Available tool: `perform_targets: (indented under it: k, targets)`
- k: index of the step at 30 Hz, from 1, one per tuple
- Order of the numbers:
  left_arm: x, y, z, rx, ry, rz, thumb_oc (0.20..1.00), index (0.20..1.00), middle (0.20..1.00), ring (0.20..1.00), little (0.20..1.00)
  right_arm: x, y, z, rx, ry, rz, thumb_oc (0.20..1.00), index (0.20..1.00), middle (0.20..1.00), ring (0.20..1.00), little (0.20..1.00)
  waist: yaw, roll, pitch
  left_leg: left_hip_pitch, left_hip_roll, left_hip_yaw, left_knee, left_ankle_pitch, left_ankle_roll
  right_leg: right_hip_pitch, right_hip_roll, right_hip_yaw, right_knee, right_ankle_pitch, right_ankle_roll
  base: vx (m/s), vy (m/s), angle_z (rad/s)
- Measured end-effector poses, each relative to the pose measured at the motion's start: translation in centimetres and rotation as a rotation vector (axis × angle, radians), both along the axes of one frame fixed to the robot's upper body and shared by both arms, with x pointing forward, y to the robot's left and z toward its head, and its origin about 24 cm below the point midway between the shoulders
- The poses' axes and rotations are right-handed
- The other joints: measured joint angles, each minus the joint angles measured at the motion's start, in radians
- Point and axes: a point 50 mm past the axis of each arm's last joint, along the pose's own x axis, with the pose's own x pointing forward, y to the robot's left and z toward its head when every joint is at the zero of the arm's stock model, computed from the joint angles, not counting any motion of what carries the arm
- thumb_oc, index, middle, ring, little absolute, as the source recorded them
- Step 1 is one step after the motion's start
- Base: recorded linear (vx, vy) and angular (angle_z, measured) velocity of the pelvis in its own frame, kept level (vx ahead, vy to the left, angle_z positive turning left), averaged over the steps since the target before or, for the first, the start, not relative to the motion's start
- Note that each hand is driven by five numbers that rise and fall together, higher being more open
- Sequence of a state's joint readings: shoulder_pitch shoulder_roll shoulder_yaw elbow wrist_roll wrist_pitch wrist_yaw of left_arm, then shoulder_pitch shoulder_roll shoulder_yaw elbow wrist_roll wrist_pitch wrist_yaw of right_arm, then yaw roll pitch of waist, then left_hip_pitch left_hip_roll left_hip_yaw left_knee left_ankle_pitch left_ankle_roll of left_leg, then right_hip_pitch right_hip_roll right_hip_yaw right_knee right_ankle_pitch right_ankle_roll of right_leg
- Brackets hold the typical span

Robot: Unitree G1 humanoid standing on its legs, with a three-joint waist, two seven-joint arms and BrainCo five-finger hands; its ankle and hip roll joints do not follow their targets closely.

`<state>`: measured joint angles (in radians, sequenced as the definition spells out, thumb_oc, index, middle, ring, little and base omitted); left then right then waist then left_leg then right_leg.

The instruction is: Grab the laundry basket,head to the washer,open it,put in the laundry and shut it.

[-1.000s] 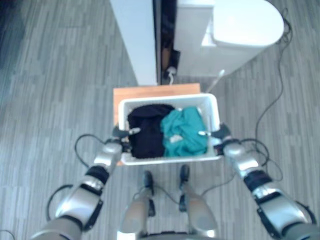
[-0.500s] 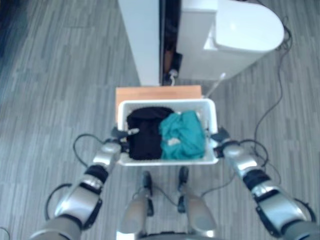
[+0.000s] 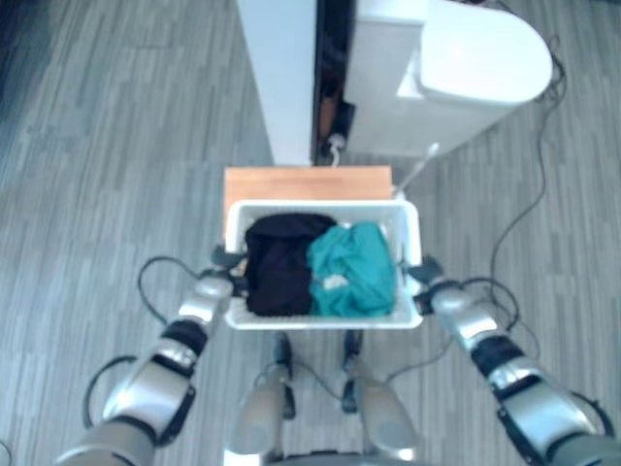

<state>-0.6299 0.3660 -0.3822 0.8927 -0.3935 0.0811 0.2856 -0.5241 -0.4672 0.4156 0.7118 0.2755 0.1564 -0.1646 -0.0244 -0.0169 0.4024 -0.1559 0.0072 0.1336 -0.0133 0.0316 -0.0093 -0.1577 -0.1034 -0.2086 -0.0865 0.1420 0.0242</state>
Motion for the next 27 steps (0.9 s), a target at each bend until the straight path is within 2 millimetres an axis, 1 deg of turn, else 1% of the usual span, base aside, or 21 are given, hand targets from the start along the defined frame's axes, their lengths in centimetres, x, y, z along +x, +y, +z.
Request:
perform_targets:
  k: [7, 13, 21, 27]
  targets:
    - [0.0, 0.3, 0.2, 0.026, -0.010, -0.006, 0.200, 0.200, 0.200, 0.200, 0.200, -0.6, 0.1, -0.4, 0.019, 0.000, 0.001, 0.200, 0.200, 0.200, 0.200, 0.200, 0.001, 0.000, 0.000, 0.000, 0.000, -0.002, 0.000, 0.000, 0.000, 0.000, -0.001, -0.001, 0.000, 0.000, 0.000, 0.00, 0.000, 0.00]
    - [0.2, 0.3, 0.8, 0.072, -0.034, -0.025, 0.200, 0.200, 0.200, 0.200, 0.200, -1.2, 0.1, -0.8, 0.024, 0.004, 0.005, 0.200, 0.200, 0.200, 0.200, 0.200, 0.003, 0.000, 0.000, 0.000, -0.001, -0.002, 0.000, 0.000, 0.000, 0.001, -0.001, -0.001, 0.000, 0.000, 0.000, 0.00, 0.000, 0.00]
    - [0.2, -0.1, 1.5, 0.084, -0.073, -0.045, 0.200, 0.200, 0.200, 0.200, 0.200, -1.7, -0.3, -0.7, -0.013, -0.018, 0.006, 0.200, 0.200, 0.200, 0.200, 0.200, 0.006, 0.000, 0.000, 0.000, 0.000, -0.002, 0.000, 0.000, 0.000, 0.001, -0.001, -0.002, 0.000, 0.000, 0.000, 0.00, 0.000, 0.00]
    - [-0.2, -0.1, 1.4, 0.066, -0.084, -0.044, 0.200, 0.200, 0.200, 0.200, 0.200, -1.8, -0.4, -0.3, 0.006, -0.044, -0.005, 0.200, 0.200, 0.200, 0.200, 0.200, 0.006, 0.000, 0.000, 0.004, 0.000, -0.002, 0.000, 0.000, 0.000, 0.005, 0.000, -0.002, 0.000, 0.000, 0.000, 0.00, 0.000, 0.00]
